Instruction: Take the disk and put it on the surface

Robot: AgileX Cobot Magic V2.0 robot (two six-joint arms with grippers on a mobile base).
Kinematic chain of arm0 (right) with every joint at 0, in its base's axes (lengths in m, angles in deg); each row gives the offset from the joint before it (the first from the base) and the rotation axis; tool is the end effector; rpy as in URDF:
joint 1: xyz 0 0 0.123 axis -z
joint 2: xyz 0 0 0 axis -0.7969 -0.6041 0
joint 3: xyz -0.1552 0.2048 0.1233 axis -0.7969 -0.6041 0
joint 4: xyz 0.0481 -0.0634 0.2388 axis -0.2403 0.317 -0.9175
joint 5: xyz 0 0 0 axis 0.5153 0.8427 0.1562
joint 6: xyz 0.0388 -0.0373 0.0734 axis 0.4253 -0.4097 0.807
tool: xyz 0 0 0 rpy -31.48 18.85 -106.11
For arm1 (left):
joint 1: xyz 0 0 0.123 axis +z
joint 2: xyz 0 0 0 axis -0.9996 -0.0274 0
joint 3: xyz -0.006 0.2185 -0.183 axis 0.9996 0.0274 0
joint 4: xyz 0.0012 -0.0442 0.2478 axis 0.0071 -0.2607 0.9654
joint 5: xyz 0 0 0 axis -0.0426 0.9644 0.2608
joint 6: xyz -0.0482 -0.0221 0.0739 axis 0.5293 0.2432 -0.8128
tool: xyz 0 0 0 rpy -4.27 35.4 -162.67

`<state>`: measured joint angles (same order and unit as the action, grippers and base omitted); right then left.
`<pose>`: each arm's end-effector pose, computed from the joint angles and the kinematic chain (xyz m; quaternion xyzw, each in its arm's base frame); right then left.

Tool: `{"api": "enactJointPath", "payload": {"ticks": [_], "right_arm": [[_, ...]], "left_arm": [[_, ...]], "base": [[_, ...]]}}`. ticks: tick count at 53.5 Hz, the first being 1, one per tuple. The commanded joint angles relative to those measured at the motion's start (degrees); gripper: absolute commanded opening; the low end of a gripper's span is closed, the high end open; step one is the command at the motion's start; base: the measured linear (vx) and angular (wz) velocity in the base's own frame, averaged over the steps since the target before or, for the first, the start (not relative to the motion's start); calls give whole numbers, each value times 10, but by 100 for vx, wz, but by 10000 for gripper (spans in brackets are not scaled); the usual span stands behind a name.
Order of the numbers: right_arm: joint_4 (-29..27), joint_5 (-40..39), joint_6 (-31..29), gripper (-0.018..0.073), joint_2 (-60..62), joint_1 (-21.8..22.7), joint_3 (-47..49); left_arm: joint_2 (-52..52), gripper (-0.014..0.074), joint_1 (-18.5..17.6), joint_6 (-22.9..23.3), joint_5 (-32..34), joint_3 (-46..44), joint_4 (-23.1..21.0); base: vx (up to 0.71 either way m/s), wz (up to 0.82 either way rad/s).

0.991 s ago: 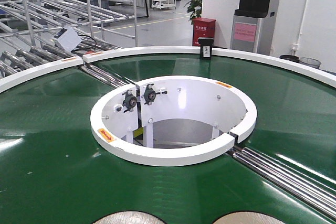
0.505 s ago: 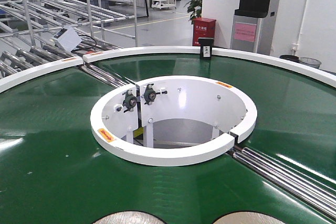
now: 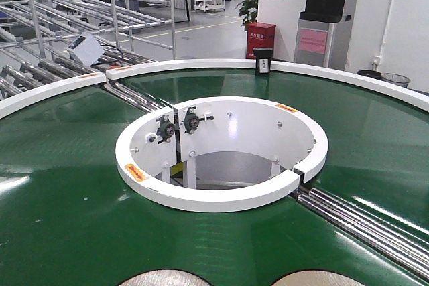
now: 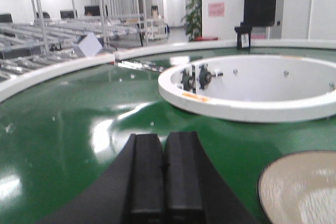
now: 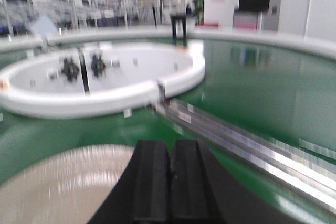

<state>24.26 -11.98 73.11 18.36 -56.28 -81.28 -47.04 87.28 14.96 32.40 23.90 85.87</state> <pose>0.0570 0.0035 0.2003 -0.0218 0.6933 0.0202 0.7200 0.0565 -0.0012 0.2036 0.0215 0.6820 0.0083 0.7310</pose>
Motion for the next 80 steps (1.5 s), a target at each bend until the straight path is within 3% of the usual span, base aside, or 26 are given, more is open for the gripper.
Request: {"api": "enactJointPath", "payload": {"ticks": [1, 6, 11, 21, 31, 49, 57, 63, 72, 80], "right_arm": [[1, -125, -1, -8, 6, 1, -3], [0, -184, -1, -8, 4, 1, 0], [0, -166, -1, -8, -7, 1, 35], [12, -27, -1, -8, -79, 1, 191], [19, 56, -2, -8, -207, 1, 325], [9, 75, -1, 35, -367, 1, 346], [9, 76, -1, 113, -403, 1, 346], [9, 76, -1, 207, -421, 1, 346], [9, 83, -1, 381, -431, 1, 346], [9, 93, -1, 508, -431, 1, 346]], "left_arm": [[7, 1, -1, 6, 96, -12, 0], [7, 1, -1, 6, 137, -18, 0], [7, 1, -1, 7, 160, -55, 0], [-16, 1, -1, 5, 59, -207, 0], [-134, 1, -1, 5, -3, -338, 0], [-341, 25, -1, 6, -61, -348, 0], [-410, 112, -1, 34, -121, -348, -5], [-458, 256, -1, 70, -150, -348, -6], [-520, 456, -1, 80, -148, -348, -6], [-572, 512, -1, 81, -149, -348, -49]], "base": [[0, 0], [0, 0], [0, 0], [0, 0], [0, 0], [0, 0], [0, 0], [0, 0], [0, 0], [0, 0]]}}
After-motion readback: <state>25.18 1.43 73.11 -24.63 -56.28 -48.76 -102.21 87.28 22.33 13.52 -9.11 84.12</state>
